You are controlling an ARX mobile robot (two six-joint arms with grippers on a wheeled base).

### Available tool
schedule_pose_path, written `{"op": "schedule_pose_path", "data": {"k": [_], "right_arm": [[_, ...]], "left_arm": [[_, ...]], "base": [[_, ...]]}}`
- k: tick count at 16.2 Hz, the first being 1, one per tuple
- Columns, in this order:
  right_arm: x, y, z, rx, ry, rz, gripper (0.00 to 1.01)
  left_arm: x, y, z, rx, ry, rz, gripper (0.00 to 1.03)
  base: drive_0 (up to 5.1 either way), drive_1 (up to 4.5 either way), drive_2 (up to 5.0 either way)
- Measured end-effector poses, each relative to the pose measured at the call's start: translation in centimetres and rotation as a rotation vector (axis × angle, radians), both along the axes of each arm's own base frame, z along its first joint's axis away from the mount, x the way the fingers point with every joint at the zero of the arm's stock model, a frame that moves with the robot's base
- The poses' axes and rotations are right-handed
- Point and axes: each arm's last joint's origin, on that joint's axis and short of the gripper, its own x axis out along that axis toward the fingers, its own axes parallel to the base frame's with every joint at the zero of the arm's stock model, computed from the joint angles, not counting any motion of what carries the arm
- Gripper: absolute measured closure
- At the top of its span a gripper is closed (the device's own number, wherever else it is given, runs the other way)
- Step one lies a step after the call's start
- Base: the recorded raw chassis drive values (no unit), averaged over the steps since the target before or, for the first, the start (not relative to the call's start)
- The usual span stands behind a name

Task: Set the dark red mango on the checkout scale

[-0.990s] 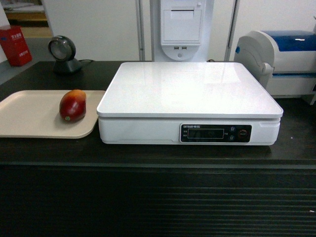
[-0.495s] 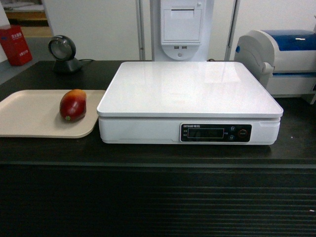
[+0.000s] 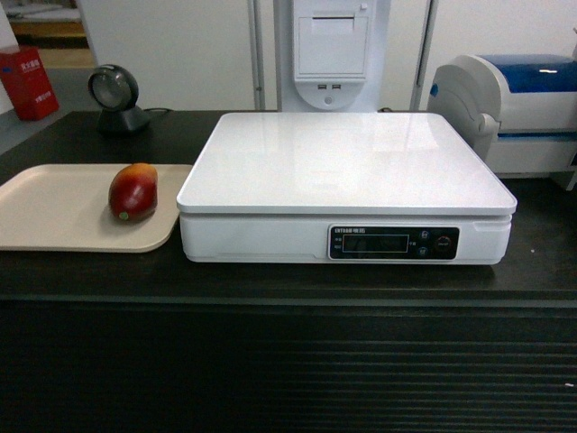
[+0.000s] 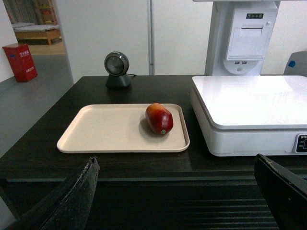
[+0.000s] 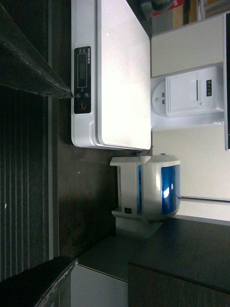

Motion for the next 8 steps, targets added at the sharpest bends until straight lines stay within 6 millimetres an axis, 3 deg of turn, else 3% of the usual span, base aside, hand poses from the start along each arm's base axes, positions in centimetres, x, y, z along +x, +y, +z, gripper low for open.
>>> {"op": "schedule_pose_path", "data": {"k": [8], "right_arm": [[0.0,0.0,0.0,0.0,0.0,0.0,0.03]], "left_arm": [[0.0,0.0,0.0,0.0,0.0,0.0,0.05]], "base": [[0.0,0.0,0.0]]}}
